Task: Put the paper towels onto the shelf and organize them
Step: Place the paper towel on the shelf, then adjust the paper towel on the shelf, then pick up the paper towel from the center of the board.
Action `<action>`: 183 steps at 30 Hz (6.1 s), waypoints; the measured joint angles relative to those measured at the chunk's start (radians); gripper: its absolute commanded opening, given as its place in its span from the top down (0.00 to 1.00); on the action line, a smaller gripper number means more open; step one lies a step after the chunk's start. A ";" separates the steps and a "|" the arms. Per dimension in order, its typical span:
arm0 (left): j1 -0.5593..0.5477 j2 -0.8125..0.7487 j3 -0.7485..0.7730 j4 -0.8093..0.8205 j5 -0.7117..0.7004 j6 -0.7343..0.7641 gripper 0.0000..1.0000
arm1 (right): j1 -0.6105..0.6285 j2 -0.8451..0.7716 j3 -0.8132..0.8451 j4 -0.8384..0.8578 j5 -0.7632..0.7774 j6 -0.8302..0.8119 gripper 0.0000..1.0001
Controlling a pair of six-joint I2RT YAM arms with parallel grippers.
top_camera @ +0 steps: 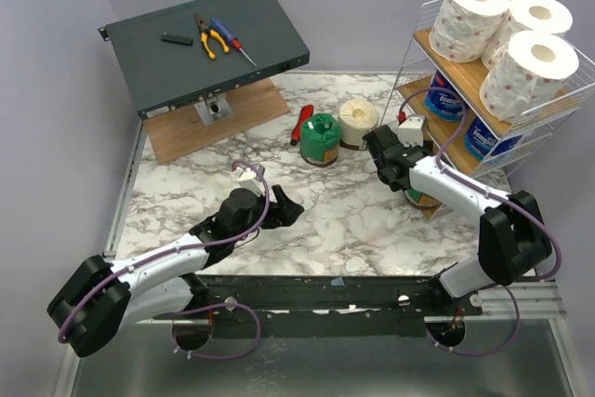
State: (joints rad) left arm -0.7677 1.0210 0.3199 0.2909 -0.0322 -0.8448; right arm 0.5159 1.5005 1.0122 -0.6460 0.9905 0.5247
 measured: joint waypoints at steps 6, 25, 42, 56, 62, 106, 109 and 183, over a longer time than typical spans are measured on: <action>0.000 -0.004 0.000 0.000 0.000 0.000 0.21 | 0.003 -0.010 0.042 -0.055 -0.018 0.000 0.34; 0.000 0.010 0.001 0.000 -0.001 -0.001 0.23 | 0.293 0.016 0.078 0.006 -0.033 -0.008 0.99; 0.000 0.010 0.001 -0.001 -0.001 -0.002 0.23 | 0.045 0.087 -0.077 0.016 -0.025 0.209 0.99; 0.000 0.032 0.013 0.000 0.000 -0.001 0.23 | -0.065 0.087 -0.102 -0.098 -0.019 0.396 0.93; 0.000 0.032 0.013 0.000 0.000 -0.001 0.23 | -0.077 0.087 -0.102 -0.141 0.002 0.425 0.97; -0.005 -0.173 0.005 -0.136 -0.121 -0.001 0.21 | 0.244 0.238 0.274 0.610 -0.537 -0.311 0.25; -0.005 -0.220 -0.013 -0.162 -0.146 -0.001 0.21 | 0.244 0.291 0.308 0.616 -0.537 -0.329 0.25; 0.016 -0.254 -0.049 -0.208 -0.175 0.009 0.21 | 0.311 0.180 0.373 0.336 -0.457 -0.278 0.71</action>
State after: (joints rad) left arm -0.7517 0.7670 0.2707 0.0826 -0.2073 -0.8356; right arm 0.8265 1.6810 1.3853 -0.3103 0.5331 0.2470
